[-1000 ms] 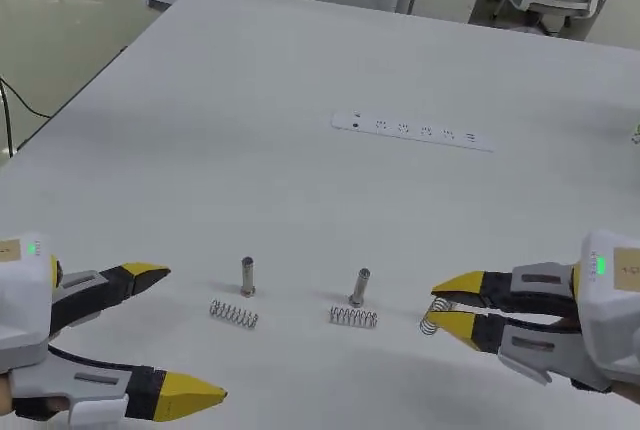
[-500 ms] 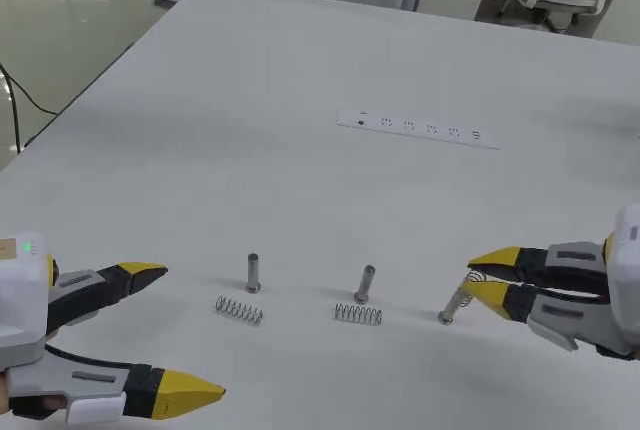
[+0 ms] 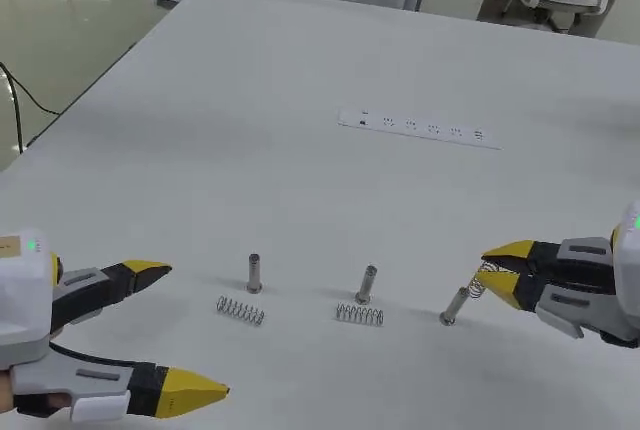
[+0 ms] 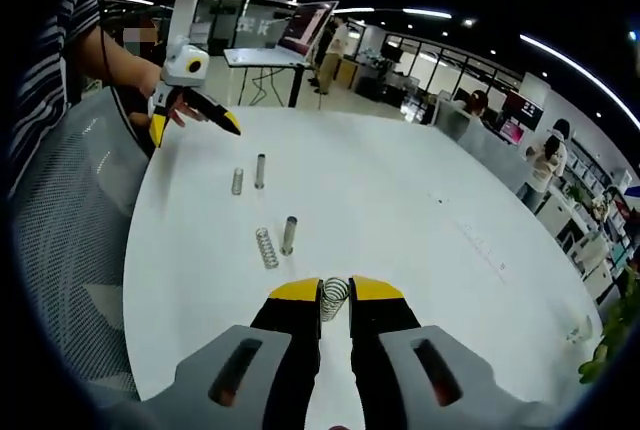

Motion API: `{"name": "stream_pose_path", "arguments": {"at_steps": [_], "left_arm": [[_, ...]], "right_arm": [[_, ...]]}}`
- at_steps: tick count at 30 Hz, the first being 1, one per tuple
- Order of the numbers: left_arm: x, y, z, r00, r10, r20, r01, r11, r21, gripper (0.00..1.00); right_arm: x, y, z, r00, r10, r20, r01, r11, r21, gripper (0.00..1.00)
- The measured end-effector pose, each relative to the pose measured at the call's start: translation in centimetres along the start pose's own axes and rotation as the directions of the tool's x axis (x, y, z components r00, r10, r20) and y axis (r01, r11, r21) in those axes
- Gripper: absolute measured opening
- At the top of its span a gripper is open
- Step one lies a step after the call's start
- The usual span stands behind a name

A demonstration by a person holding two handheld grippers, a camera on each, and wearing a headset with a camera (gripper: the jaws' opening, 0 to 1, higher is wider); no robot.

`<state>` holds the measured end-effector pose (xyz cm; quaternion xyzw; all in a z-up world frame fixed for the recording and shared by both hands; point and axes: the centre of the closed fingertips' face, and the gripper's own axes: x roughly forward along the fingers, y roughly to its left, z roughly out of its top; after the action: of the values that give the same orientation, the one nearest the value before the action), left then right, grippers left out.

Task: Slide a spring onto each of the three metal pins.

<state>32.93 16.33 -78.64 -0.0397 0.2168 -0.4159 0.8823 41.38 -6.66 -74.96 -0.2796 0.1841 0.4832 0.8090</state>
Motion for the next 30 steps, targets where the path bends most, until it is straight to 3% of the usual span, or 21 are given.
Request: {"name": "stream_pose_path", "arguments": {"at_steps": [20,30], "left_arm": [[-0.3,0.0,-0.3,0.9999,-0.001,-0.014,0.001,1.000,-0.002,0.96],[-0.6,0.1,-0.5,0.9999,0.007,-0.013,-0.007,1.000,-0.006,0.97]], "right_arm": [[1.0,0.0,-0.7,1.0000,0.007,-0.007,-0.007,1.000,0.025,0.07],[2.1,0.4,-2.2,0.9993,0.015,-0.034,-0.014,0.999,0.039,0.07]]}}
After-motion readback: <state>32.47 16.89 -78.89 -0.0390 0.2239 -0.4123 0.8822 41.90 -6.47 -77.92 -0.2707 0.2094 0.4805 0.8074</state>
